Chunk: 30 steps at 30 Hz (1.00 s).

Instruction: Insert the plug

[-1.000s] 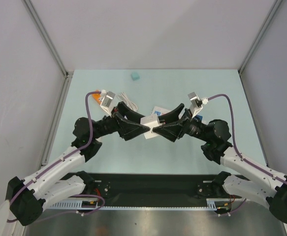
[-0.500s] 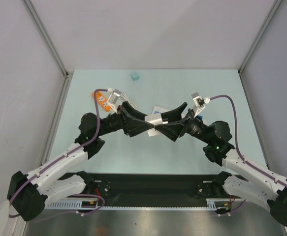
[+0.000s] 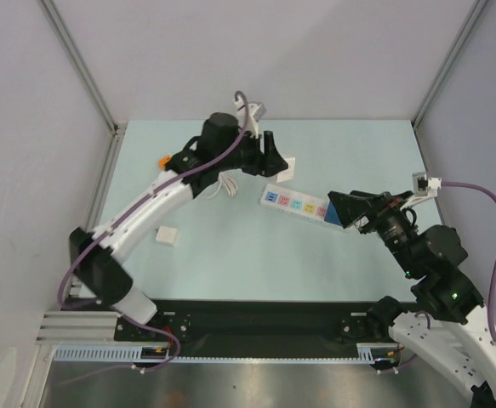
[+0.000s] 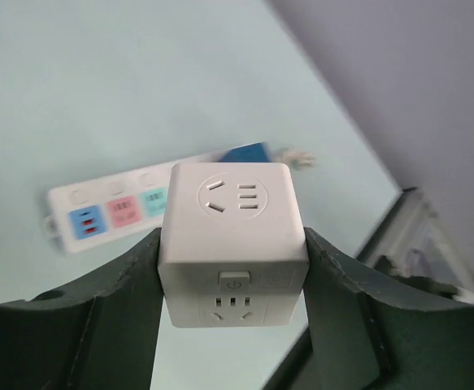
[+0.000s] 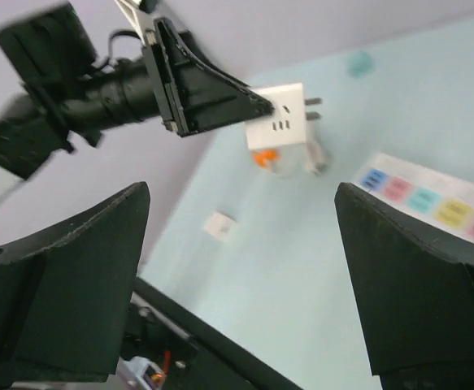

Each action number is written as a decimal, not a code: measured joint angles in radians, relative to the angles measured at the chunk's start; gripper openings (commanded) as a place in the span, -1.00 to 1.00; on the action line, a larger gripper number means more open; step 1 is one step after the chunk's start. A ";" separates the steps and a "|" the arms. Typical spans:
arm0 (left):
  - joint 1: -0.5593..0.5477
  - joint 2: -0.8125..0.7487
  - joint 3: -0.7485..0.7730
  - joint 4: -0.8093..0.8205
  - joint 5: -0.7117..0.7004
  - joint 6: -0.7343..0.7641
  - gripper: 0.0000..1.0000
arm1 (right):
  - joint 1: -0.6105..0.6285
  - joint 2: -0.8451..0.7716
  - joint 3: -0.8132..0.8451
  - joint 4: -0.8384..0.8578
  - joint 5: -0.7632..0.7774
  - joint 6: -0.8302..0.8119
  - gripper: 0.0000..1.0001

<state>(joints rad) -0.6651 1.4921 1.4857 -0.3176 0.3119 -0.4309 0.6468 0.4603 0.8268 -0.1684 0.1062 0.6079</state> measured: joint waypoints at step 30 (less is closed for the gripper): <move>-0.003 0.822 0.742 -0.681 -0.172 0.109 -0.99 | -0.048 0.101 0.013 -0.388 0.177 -0.140 1.00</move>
<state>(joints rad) -0.6678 2.3138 2.2276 -0.9981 0.1402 -0.3214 0.5991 0.5613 0.8398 -0.5568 0.2832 0.4683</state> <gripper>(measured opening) 0.649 0.994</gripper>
